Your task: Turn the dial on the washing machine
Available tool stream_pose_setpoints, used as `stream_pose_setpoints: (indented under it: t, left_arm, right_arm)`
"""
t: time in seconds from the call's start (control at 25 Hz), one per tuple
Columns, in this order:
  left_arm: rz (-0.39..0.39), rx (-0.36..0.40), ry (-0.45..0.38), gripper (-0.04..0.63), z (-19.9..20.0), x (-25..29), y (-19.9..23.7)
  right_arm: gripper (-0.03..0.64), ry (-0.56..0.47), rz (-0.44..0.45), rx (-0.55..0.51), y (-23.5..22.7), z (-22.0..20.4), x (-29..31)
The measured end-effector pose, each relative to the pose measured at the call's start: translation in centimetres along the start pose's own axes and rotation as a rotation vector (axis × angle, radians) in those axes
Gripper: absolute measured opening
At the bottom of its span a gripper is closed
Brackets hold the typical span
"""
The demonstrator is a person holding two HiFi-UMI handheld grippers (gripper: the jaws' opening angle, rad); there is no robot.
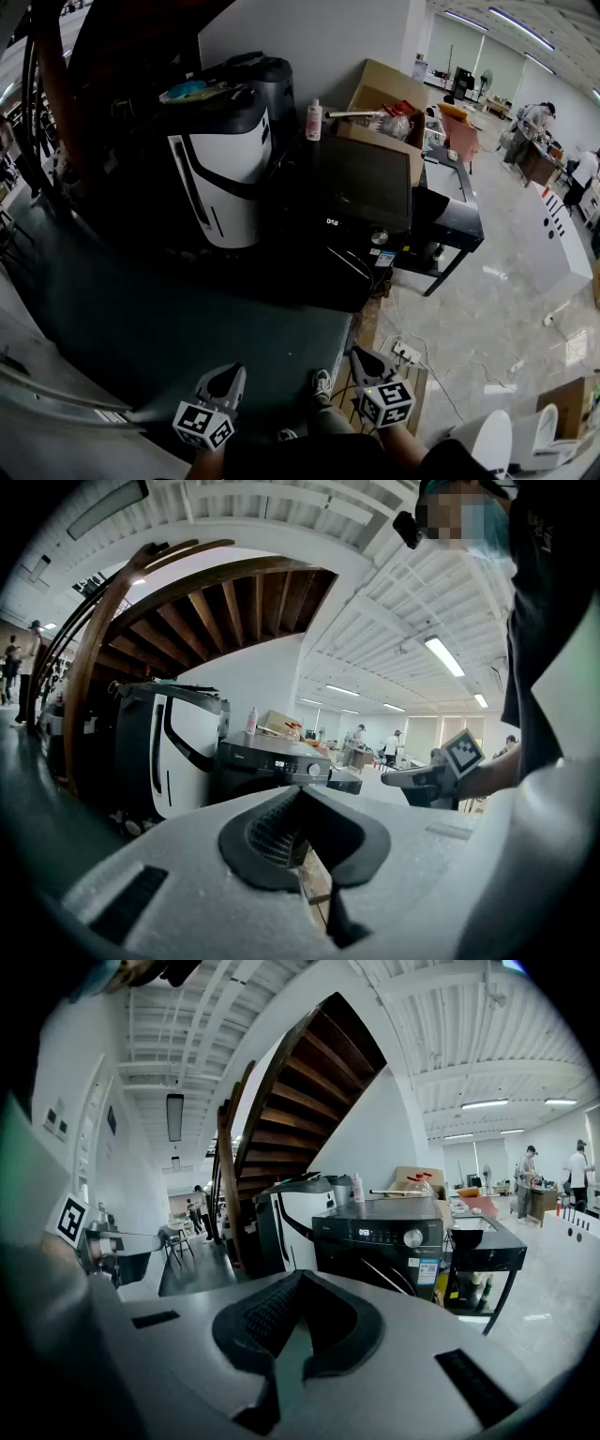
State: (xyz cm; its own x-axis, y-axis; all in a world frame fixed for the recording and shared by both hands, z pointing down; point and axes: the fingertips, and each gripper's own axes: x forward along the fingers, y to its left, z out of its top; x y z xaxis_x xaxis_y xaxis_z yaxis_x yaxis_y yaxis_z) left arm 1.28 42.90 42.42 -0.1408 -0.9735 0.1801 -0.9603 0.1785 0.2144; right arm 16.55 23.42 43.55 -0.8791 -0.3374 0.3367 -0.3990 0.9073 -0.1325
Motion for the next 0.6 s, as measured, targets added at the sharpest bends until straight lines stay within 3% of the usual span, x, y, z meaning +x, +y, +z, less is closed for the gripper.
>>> stream_pose_setpoints:
  t: [0.4, 0.6]
  left_arm:
    - [-0.049, 0.015, -0.002, 0.006, 2.4, 9.6, 1.3]
    - [-0.112, 0.023, 0.008, 0.042, 3.4, 16.0, 1.2]
  right_arm:
    - [0.003, -0.071, 0.055, 0.024, -4.8, 2.9, 5.4]
    - [0.168, -0.104, 0.006, 0.016, -9.5, 5.4, 8.3]
